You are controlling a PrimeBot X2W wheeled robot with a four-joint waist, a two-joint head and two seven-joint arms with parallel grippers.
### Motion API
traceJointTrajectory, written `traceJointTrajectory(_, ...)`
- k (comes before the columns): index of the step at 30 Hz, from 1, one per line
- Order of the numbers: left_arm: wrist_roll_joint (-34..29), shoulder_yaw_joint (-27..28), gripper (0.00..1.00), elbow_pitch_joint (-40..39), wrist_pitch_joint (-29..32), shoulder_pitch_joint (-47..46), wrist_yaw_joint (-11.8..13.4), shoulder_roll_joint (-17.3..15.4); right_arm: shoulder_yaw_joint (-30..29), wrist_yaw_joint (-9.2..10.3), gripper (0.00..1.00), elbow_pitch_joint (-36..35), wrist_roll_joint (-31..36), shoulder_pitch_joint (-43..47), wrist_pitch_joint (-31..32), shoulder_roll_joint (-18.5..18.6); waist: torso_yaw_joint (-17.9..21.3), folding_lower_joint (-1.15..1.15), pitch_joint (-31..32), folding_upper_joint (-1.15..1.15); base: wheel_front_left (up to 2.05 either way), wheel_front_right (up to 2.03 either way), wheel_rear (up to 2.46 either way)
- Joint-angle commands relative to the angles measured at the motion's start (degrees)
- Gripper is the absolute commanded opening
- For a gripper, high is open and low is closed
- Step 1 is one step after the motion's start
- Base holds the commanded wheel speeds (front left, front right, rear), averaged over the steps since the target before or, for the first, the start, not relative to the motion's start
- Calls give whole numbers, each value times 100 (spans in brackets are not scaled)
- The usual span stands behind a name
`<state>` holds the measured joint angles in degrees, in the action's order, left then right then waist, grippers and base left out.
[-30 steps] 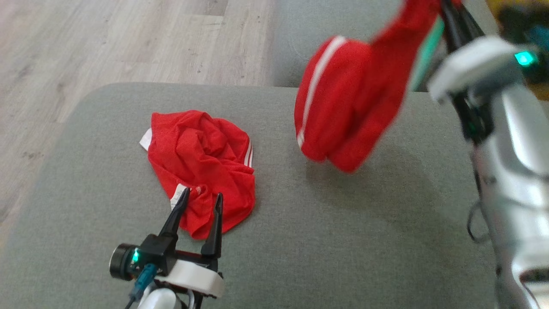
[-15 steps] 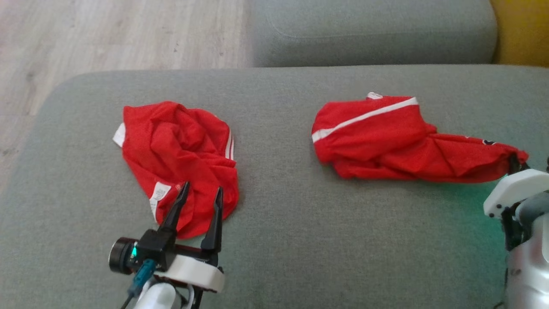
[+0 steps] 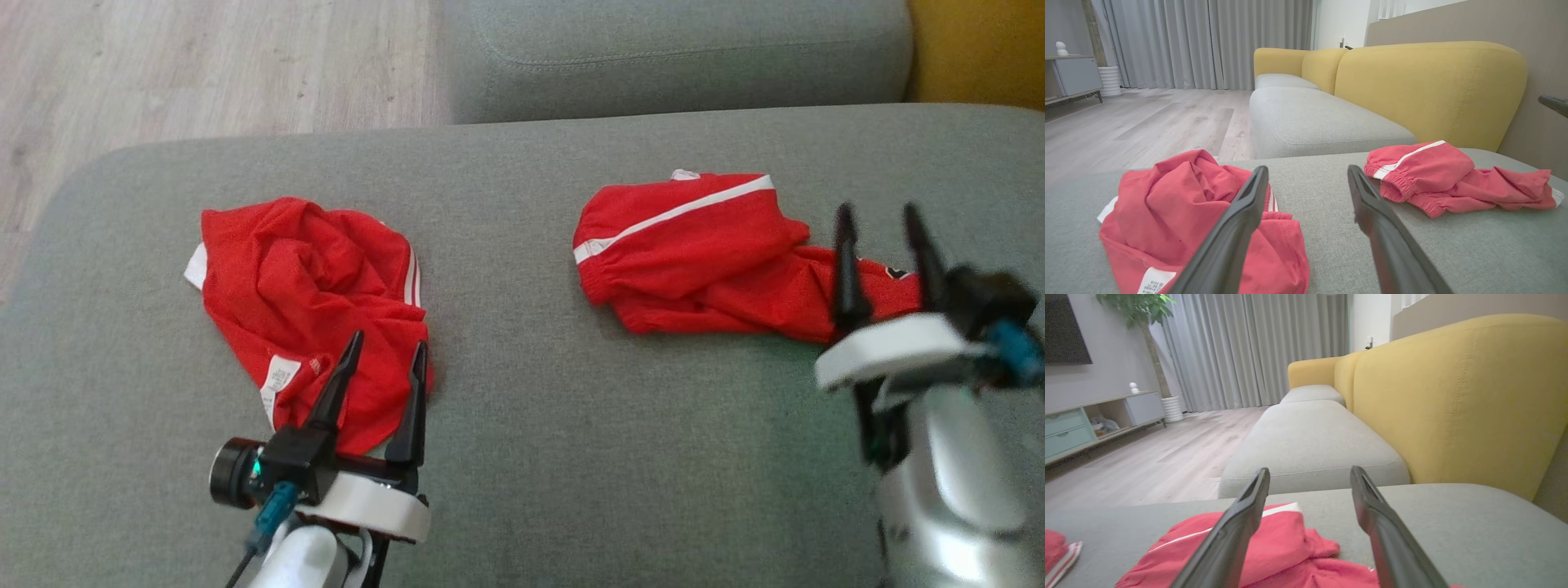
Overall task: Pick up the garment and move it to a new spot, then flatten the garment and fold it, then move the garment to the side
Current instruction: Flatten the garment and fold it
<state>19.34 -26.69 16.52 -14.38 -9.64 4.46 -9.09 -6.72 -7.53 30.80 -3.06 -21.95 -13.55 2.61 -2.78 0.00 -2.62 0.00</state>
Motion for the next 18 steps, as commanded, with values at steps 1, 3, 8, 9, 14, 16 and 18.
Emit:
traceJointTrajectory(1, -66, 228, 100, -171, -62, -280, -30, -20, 277, 4, 100, -266, -156, 109, -79, 28, 10, 0, -6, 0, 0, 0, 0)
traceJointTrajectory(3, -81, 232, 100, -178, -62, -275, -44, -10, 627, 4, 100, -507, -442, 391, -115, 28, 15, 0, -27, 0, 0, 0, 0)
traceJointTrajectory(8, -123, 221, 100, -172, -62, -316, -95, 10, 1054, 4, 100, -807, -609, 774, -138, 28, -57, 0, -139, 0, 0, 0, 0)
traceJointTrajectory(9, -128, 223, 100, -167, -62, -328, -102, 14, 1069, 4, 100, -840, -610, 783, -140, 28, -84, 0, -164, 0, 0, 0, 0)
traceJointTrajectory(14, -151, 231, 100, -145, -62, -388, -140, 52, 1156, 4, 100, -841, -536, 677, -131, 27, -267, 0, -325, 0, 0, 0, 0)
traceJointTrajectory(16, -160, 224, 100, -131, -62, -421, -161, 86, 1209, 4, 100, -740, -607, 591, -22, 27, -366, 0, -406, 0, 0, 0, 0)
traceJointTrajectory(18, -171, 222, 100, -118, -62, -458, -178, 121, 1257, 4, 100, -618, -638, 476, 107, 27, -473, 0, -492, 0, 0, 0, 0)
